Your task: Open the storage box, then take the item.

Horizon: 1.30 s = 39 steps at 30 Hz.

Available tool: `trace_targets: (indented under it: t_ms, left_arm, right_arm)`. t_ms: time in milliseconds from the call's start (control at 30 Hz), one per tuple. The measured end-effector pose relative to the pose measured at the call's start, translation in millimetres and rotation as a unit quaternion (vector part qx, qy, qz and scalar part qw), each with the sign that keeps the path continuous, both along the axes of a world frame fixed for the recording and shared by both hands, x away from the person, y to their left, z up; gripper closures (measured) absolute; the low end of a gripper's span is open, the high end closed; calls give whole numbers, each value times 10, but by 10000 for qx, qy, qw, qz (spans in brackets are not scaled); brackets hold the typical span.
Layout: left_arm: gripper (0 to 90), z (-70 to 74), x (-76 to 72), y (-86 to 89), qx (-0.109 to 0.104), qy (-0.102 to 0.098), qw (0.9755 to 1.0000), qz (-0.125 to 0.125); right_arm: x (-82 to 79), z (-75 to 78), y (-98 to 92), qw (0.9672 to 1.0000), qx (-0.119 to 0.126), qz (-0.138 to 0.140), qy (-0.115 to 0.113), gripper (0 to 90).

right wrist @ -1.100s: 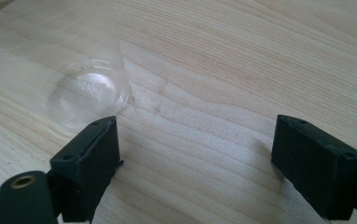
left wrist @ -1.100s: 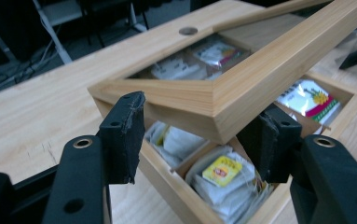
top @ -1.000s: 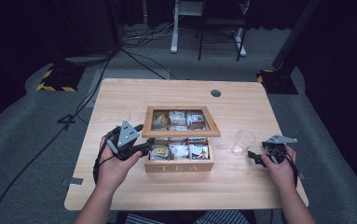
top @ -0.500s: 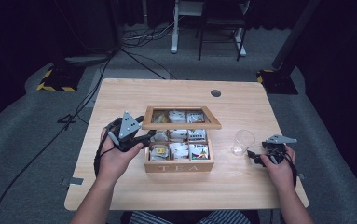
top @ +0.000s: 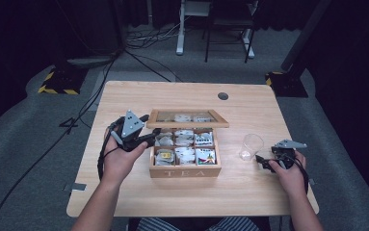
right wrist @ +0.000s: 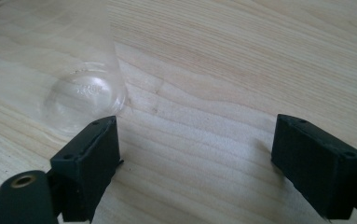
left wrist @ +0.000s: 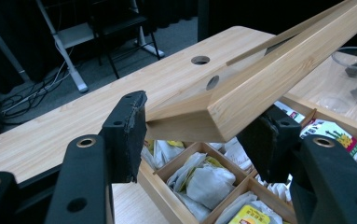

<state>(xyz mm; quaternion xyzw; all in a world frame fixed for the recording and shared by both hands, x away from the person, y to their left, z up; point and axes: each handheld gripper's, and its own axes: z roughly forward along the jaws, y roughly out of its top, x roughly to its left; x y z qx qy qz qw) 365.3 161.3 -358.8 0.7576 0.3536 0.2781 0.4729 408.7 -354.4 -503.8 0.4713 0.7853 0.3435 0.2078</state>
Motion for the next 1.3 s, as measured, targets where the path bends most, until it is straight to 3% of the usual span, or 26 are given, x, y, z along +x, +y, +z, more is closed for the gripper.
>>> trace_targets:
  t_ms: [133,200,300,400,500,733,1033,1200,1300]
  left_arm:
    - [450,16,19,-1,-40,-4,10000,43]
    - [450,18,30,-3,-59,-3,10000,60]
    - [451,25,39,-5,-62,-13,10000,68]
    - [451,35,50,-2,-59,-22,10000,64]
    - [452,38,47,-5,-30,-6,10000,64]
    - [452,42,46,-5,-5,21,10000,48]
    - [452,40,39,-9,19,31,10000,50]
    - [451,41,43,-5,15,29,10000,45]
    - [452,41,44,-6,17,28,10000,42]
  right_arm:
    - [-76,7,0,9995,11,-320,-9,198]
    - [-91,18,-4,9994,-7,-333,29,222]
    - [-142,84,-26,9992,-60,-318,230,328]
    - [-195,148,-42,9990,126,-384,197,363]
    - [-239,232,-49,9992,149,-320,198,390]
    - [-281,306,-9,9995,189,-192,153,418]
    - [-318,399,-3,9990,203,-356,185,465]
    - [-360,467,-7,9992,234,-316,47,474]
    - [-380,517,7,9989,325,-318,102,471]
